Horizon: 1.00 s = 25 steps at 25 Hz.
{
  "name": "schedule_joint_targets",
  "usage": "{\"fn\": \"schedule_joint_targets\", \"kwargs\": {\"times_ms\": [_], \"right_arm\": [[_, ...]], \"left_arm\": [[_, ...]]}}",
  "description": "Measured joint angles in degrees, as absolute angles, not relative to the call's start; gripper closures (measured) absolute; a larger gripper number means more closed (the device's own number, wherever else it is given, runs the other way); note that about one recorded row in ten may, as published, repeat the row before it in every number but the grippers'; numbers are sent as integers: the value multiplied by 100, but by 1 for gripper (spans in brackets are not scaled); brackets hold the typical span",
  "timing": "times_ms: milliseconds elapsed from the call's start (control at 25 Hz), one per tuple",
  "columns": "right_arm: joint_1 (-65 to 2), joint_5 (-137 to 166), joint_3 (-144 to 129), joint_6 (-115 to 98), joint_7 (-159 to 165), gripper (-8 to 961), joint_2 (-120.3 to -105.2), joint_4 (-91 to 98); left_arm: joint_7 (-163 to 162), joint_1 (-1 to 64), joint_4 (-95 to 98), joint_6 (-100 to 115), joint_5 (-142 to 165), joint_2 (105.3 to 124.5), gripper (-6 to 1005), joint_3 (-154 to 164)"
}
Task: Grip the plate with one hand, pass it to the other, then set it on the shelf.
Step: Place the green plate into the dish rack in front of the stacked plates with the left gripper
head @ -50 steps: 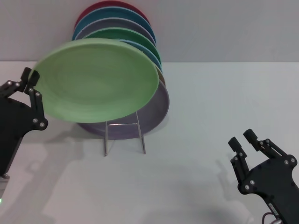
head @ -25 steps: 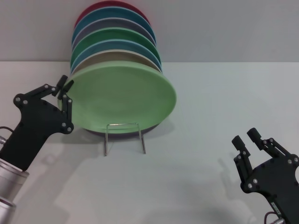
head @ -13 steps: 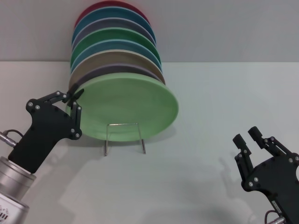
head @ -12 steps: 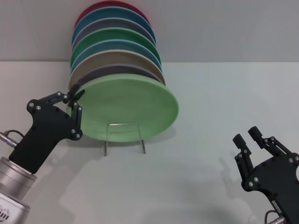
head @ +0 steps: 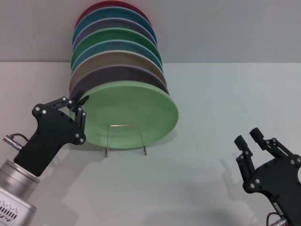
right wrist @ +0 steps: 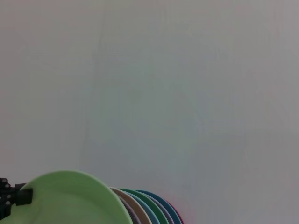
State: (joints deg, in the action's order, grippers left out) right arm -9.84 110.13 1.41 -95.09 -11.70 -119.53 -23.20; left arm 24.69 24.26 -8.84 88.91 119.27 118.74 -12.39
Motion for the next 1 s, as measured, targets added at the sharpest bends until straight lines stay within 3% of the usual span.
{"fn": "schedule_joint_targets", "kwargs": {"times_ms": [800, 1000], "right_arm": [[-1013, 11013, 97, -9485, -1125, 664, -11952, -2320], [-1039, 11013, 95, -9468, -1124, 664, -11953, -2320]], "left_arm": [[2714, 2372, -919, 8864, 11927, 11881, 892, -1096], [2690, 2357, -962, 8914, 11879, 11871, 739, -1250]]}}
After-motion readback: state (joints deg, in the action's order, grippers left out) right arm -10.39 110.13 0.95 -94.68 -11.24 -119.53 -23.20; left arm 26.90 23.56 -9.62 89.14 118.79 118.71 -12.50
